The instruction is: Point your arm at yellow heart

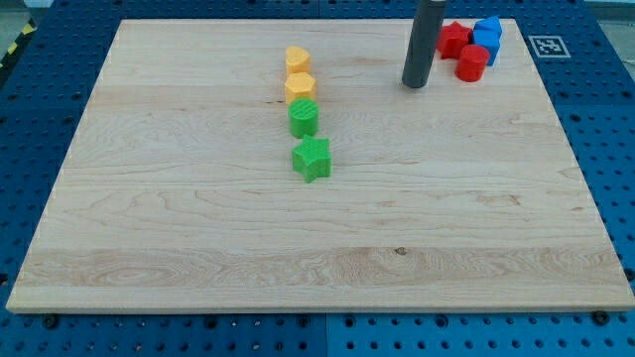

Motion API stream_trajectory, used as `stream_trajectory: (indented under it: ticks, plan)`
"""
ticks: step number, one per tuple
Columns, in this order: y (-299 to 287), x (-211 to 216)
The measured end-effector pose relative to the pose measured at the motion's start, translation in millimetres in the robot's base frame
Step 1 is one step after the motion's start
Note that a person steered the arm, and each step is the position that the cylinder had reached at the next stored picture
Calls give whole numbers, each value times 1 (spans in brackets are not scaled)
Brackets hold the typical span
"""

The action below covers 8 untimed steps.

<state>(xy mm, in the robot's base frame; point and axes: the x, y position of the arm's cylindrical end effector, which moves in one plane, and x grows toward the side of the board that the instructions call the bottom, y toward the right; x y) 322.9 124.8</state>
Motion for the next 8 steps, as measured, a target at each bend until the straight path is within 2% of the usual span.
stream_trajectory:
  ticks: [6, 7, 8]
  plan:
    - [-5, -29]
    - [-33, -32]
    - [-72, -63]
